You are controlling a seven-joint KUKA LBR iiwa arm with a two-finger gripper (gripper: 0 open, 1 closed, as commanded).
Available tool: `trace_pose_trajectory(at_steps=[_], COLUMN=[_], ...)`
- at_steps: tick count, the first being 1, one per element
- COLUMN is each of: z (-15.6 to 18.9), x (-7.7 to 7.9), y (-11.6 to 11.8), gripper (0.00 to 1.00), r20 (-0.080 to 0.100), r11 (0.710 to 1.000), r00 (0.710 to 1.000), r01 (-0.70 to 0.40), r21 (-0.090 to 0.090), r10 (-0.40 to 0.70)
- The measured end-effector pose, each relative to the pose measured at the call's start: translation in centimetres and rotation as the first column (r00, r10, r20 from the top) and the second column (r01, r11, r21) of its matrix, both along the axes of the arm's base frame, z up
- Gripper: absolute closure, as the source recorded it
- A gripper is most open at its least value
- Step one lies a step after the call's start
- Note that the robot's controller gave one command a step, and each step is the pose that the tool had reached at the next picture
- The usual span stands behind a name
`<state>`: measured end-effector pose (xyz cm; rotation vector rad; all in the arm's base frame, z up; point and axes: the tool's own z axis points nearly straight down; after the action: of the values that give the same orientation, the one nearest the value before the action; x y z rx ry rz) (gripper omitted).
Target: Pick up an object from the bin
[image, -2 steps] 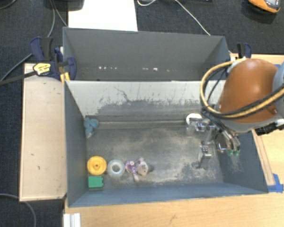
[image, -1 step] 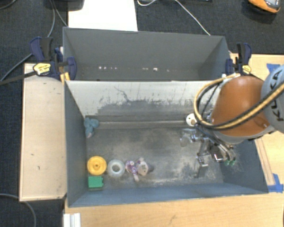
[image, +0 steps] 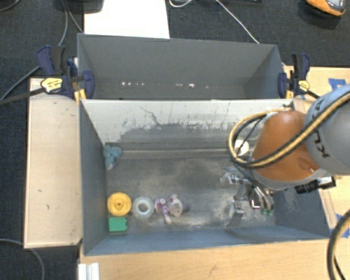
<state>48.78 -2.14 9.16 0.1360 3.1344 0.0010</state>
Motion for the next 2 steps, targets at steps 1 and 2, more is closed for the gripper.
trace_pose_trajectory(at_steps=[1, 2], z=[-0.8, 0.0], x=[-0.1, 0.5], y=[0.0, 2.6], gripper=[0.0, 0.0], r20=[-0.001, 0.002], r11=[0.999, 0.999], r00=[0.999, 0.999], r01=[0.048, -0.044], r21=[0.0, 0.002], r10=[-0.048, 0.044])
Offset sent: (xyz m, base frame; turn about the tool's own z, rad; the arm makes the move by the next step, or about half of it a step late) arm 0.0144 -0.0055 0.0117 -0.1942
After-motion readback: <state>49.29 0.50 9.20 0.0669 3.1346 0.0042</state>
